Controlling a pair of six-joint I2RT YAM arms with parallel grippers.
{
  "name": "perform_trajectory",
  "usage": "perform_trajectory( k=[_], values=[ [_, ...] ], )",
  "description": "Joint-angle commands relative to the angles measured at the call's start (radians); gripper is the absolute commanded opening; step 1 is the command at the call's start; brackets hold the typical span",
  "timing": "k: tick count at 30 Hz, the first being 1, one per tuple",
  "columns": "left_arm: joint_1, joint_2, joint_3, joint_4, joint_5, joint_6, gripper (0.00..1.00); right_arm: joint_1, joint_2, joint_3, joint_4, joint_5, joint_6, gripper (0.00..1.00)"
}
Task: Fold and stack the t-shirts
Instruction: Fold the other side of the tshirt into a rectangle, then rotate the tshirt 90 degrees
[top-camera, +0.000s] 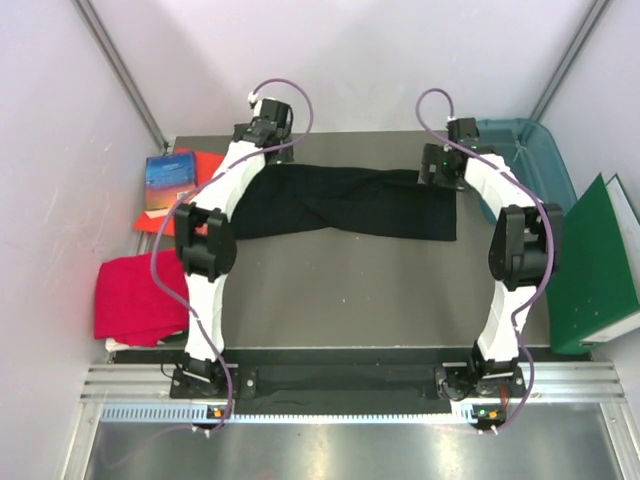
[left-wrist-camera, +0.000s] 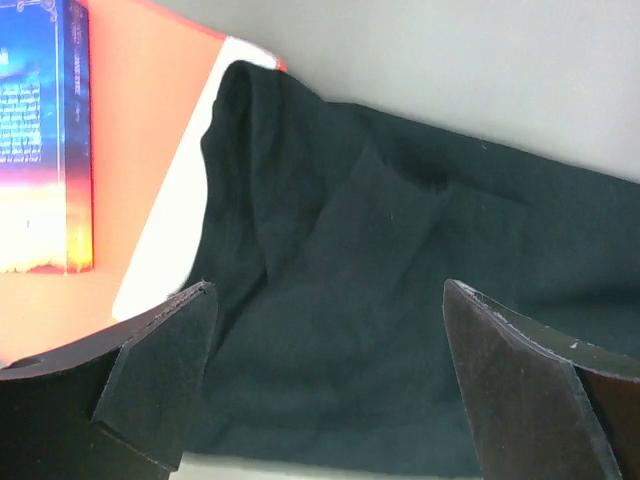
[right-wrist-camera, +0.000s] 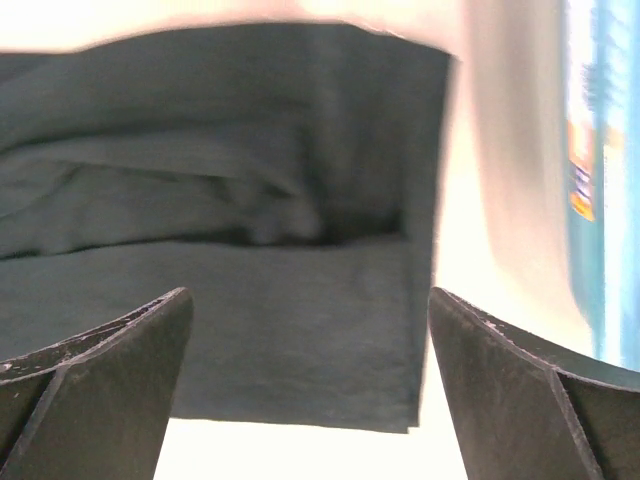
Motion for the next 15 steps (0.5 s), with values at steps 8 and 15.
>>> perform_trajectory(
  k=[8,15],
  values=[
    [0.014,-0.494,-0.534,-0.069,0.292,-0.291,0.99,0.046,0.261,0.318,0.029,0.035,-0.115,1.00],
    [0.093,-0.599,-0.868,0.038,0.483,-0.497,0.97,0.043,0.417,0.496,0.010,0.085,-0.144,1.00]
  ],
)
